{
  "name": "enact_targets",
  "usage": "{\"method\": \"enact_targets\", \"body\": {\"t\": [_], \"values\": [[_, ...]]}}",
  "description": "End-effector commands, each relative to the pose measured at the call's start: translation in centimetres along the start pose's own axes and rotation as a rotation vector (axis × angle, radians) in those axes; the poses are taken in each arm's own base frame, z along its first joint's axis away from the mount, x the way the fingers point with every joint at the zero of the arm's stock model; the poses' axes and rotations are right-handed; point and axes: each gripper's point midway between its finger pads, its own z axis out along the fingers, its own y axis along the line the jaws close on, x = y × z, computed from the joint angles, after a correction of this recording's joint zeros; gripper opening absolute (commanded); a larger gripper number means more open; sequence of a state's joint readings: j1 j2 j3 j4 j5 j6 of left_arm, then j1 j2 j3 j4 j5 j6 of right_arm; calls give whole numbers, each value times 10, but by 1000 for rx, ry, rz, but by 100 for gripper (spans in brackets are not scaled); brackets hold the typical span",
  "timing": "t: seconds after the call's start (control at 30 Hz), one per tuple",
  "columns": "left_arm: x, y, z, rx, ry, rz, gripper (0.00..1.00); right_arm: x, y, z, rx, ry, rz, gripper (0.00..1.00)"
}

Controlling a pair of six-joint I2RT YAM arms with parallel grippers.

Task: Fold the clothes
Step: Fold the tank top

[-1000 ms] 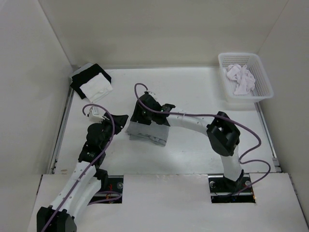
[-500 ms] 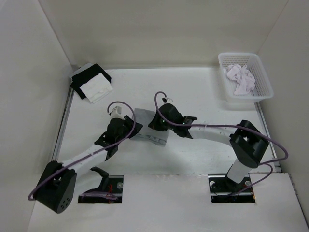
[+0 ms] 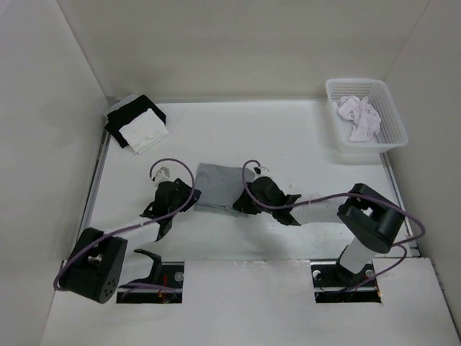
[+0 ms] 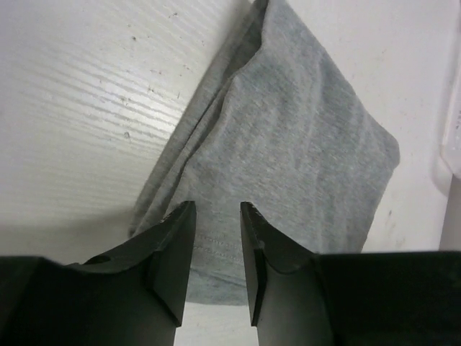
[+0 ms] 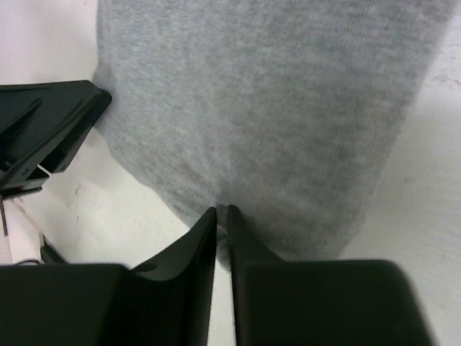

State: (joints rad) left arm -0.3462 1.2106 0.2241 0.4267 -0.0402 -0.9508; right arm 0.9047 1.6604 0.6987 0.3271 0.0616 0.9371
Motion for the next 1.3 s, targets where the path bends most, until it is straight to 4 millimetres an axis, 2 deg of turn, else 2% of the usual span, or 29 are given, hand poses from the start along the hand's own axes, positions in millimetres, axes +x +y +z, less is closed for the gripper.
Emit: {"method": "enact_targets", "body": {"t": [0.0, 0.07, 0.17, 0.23, 0.3, 0.37, 0.47, 0.5, 0.57, 0.63, 0.7, 0.77, 0.83, 0.9, 0.97, 1.07, 1.27], "values": [[-13, -22, -20, 106, -62, 7, 31, -19, 29, -26, -111, -68, -45, 24], [-28, -40, -35, 151, -107, 22, 34, -32, 46, -46, -165, -107, -78, 36], [-54, -59, -60, 166, -199, 71, 39, -64, 65, -81, -232, -203, -142, 46], [-69, -62, -69, 133, -250, 126, 41, -87, 70, -100, -254, -283, -182, 50], [-78, -60, -71, 72, -265, 184, 43, -115, 64, -111, -238, -369, -191, 52], [-81, -60, -71, 38, -253, 229, 45, -140, 58, -123, -218, -443, -187, 52], [-78, -59, -70, 8, -222, 259, 48, -181, 44, -147, -176, -606, -181, 46], [-77, -56, -70, -9, -214, 258, 49, -194, 35, -156, -152, -665, -172, 42], [-78, -48, -68, -41, -207, 246, 50, -212, 4, -168, -71, -766, -130, 24], [-79, -34, -66, -85, -201, 216, 51, -215, -30, -171, 6, -803, -68, 10], [-81, -17, -64, -139, -199, 166, 51, -210, -57, -169, 46, -805, -2, 6], [-85, -5, -62, -177, -198, 140, 51, -206, -73, -165, 70, -805, 42, 9], [-89, 2, -59, -206, -196, 126, 51, -208, -84, -161, 94, -803, 67, 22], [-91, 5, -56, -218, -196, 118, 50, -206, -88, -154, 104, -777, 71, 37], [-91, 8, -53, -225, -197, 114, 50, -204, -89, -147, 98, -753, 79, 45], [-91, 7, -47, -222, -193, 120, 50, -202, -86, -139, 75, -731, 79, 48], [-90, 3, -43, -202, -199, 138, 50, -199, -94, -131, 80, -707, 95, 49]]}}
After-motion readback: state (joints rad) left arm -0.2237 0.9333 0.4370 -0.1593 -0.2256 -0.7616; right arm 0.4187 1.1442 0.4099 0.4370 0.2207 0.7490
